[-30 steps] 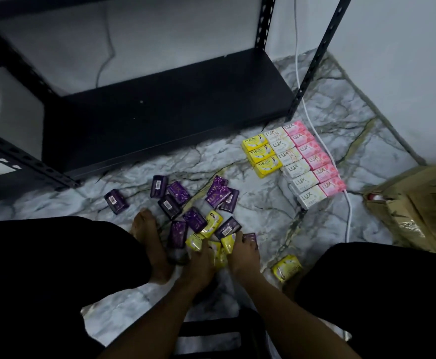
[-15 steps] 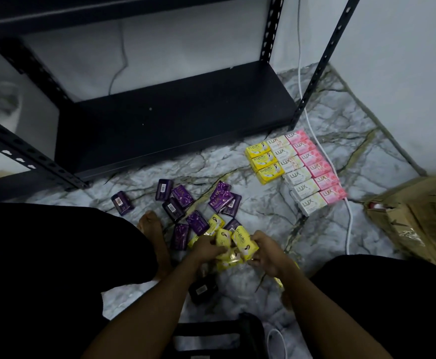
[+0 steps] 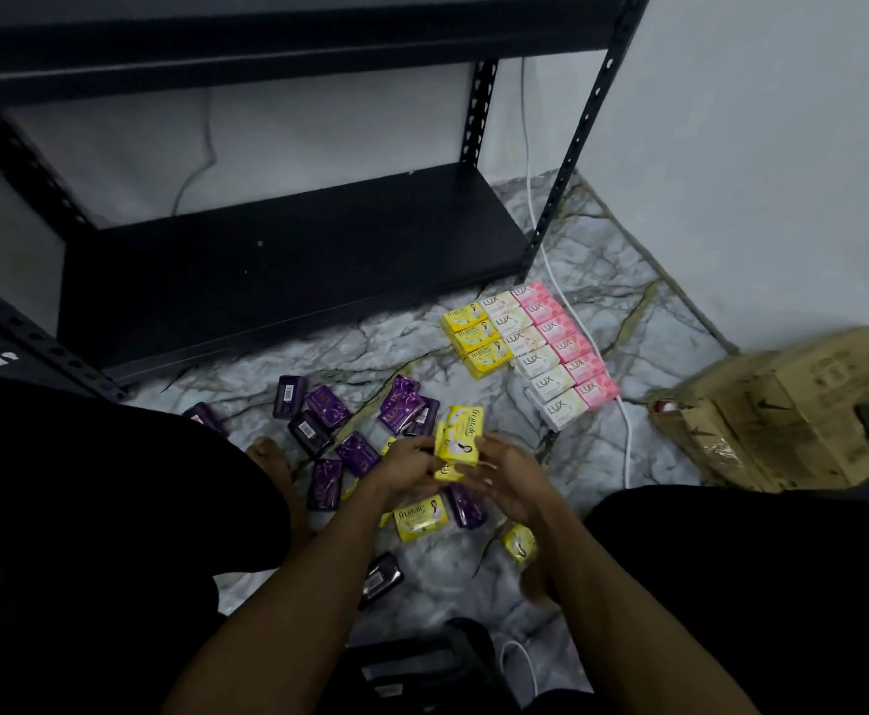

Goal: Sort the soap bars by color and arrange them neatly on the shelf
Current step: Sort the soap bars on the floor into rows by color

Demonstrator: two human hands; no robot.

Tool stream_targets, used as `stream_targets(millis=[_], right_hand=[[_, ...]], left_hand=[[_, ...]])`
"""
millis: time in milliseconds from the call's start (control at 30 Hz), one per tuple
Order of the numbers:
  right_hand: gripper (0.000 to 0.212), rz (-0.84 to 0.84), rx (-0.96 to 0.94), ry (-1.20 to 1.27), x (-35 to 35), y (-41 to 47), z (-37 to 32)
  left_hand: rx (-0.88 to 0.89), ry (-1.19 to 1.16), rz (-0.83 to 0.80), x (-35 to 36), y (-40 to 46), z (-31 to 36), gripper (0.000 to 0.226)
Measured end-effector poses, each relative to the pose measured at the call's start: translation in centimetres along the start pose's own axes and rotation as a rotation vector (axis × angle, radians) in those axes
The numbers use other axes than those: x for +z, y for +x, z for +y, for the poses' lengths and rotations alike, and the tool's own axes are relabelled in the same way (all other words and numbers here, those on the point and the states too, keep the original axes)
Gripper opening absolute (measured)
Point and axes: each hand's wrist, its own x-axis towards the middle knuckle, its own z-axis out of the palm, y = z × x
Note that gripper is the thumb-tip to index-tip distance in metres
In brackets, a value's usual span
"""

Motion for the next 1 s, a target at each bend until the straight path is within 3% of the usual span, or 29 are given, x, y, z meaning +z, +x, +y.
stream_targets(millis=[233,333,433,600,700,833,900,1000], right_hand=[[0.023,0.011,-0.113,-0.088,-0.6,-1.9,-3.0],[0.023,-0.054,-0.125,-0.219,-1.4,-2.3,-3.6],[0.024,-0.114,-0.136,-0.387,-1.4,-2.4,-4.2],[0.017,0.010,-0.241,-0.565,-1.0,-1.0,-4.2],[0.016,0.092,-0.288,-0.591,-0.8,-0.1,-3.3],[0.029,0.209,-0.291,-0.464,-0.1,0.4,-1.6],[0.037,0.251,-0.187,-0.248,0.2,0.6,-0.9],[0.036,0.173,-0.091,0.069,0.5,0.1,-0.6]], left_hand=[[0.000,-0.137,-0.051,-0.8,-0.2,1.3,0.030],[-0.024,-0.142,-0.028,-1.7,-0.5,1.4,0.016],[-0.050,-0.092,-0.054,-1.9,-0.9,1.7,0.036],[-0.005,0.125,-0.131,-0.6,-1.5,1.7,0.048],[0.027,0.114,-0.172,-0.3,-0.7,0.9,0.044],[0.010,0.061,-0.169,0.1,0.2,0.6,0.039],[0.022,0.051,-0.158,0.6,0.4,0.7,0.040],[0.044,0.021,-0.141,1.7,0.7,1.1,0.044]])
